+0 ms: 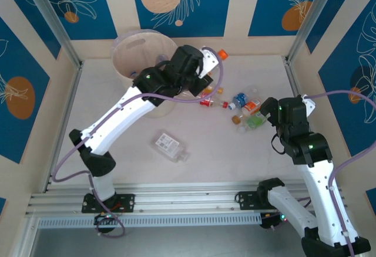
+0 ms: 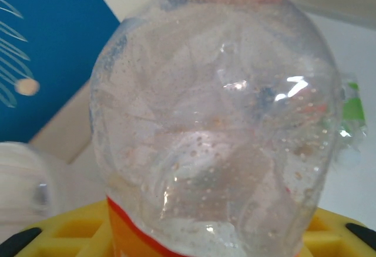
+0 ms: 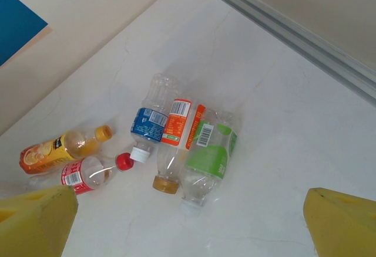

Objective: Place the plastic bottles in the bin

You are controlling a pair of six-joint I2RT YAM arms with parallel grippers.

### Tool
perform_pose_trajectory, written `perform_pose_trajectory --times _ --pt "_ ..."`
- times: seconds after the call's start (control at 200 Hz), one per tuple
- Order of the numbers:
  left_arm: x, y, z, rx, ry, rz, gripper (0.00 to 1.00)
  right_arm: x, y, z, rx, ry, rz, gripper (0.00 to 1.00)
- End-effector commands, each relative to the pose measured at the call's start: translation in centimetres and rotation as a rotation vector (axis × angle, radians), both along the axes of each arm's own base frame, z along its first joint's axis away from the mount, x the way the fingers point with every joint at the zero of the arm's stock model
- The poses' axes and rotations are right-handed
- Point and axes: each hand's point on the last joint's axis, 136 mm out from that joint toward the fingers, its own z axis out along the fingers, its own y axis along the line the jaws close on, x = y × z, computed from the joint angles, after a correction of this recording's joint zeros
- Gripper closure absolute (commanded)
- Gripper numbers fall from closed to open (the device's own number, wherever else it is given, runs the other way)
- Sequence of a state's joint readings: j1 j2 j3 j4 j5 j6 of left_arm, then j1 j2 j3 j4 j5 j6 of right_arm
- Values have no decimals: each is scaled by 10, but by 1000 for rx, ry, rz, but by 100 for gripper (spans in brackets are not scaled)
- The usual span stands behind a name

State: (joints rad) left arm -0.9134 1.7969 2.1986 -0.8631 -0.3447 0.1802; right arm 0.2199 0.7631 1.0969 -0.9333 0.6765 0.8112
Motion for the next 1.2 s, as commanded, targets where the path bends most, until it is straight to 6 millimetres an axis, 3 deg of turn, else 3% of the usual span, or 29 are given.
perform_pose_trajectory --times 0.0,0.22,0.325,0.55,0.91,1.08,1.195 --pt "28 37 16 18 -79 133 53 4 0 0 4 -10 -1 1" --pt "78 112 18 -6 -67 335 53 3 2 -2 4 6 12 1" --pt "100 141 6 -17 -25 399 53 3 4 -2 11 7 23 1" --pt "136 183 -25 -3 55 478 53 3 7 0 16 11 38 1" --pt "174 211 -92 91 178 525 53 0 8 -7 18 61 44 1" --pt "180 219 -122 163 235 538 51 -1 6 -8 11 69 36 1" --pt "180 223 -144 212 281 546 50 -5 2 -20 2 118 3 1"
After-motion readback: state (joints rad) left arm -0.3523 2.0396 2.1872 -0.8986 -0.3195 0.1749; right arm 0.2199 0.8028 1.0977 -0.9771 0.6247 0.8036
